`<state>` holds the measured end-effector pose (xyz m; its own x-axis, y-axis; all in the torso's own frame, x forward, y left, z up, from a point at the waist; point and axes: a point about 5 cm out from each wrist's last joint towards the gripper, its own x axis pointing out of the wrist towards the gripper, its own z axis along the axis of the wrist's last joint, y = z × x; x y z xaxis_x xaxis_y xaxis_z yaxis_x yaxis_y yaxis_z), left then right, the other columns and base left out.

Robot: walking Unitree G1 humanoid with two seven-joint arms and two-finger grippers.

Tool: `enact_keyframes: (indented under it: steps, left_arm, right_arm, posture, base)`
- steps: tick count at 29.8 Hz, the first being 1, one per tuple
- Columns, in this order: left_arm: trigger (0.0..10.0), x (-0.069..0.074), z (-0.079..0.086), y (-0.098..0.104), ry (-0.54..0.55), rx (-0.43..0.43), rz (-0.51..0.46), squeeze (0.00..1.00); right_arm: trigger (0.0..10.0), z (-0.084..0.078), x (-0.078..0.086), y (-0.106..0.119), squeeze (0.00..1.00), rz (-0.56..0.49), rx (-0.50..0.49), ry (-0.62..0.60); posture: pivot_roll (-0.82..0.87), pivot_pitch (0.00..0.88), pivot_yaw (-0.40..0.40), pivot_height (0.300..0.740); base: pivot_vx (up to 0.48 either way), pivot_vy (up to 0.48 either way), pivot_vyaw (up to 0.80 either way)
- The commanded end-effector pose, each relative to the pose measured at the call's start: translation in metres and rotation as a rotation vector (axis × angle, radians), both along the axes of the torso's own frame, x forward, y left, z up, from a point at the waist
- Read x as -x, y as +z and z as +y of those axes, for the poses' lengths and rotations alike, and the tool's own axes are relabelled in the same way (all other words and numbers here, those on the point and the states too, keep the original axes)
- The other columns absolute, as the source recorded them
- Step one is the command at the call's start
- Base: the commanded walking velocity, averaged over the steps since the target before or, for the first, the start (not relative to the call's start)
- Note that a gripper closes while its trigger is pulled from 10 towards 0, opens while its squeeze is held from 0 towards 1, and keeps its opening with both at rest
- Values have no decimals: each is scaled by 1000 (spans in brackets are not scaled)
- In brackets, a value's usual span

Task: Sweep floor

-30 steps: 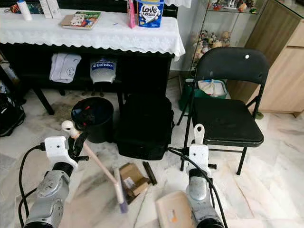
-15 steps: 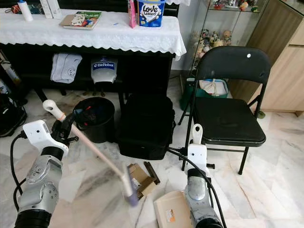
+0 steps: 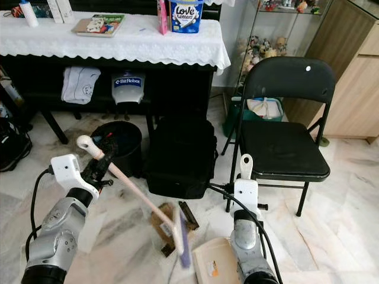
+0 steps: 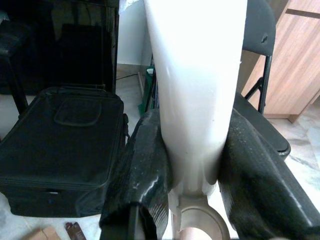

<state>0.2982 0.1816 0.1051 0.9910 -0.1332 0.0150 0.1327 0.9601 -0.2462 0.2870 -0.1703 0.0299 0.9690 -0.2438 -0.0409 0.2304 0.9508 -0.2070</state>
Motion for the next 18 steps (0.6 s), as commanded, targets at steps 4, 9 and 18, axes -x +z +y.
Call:
enact_keyframes:
  steps: [4,9,18]
  left_arm:
    - [10000,3,-10,-3,-87,-135,20,0]
    - [10000,3,-9,-15,-77,-304,68,0]
    - [10000,3,-3,-21,-17,-441,99,0]
  right_arm:
    - [10000,-1,-2,2,0,-5,2,-6]
    - [10000,-1,-2,2,0,-2,2,-5]
    - [10000,-1,-2,1,0,2,1,-5]
  posture:
    - [80,101,-39,740]
    - [77,100,-39,740]
    - [80,100,-38,740]
  base:
    - [0,0,0]
    - [0,0,0]
    - [0,0,0]
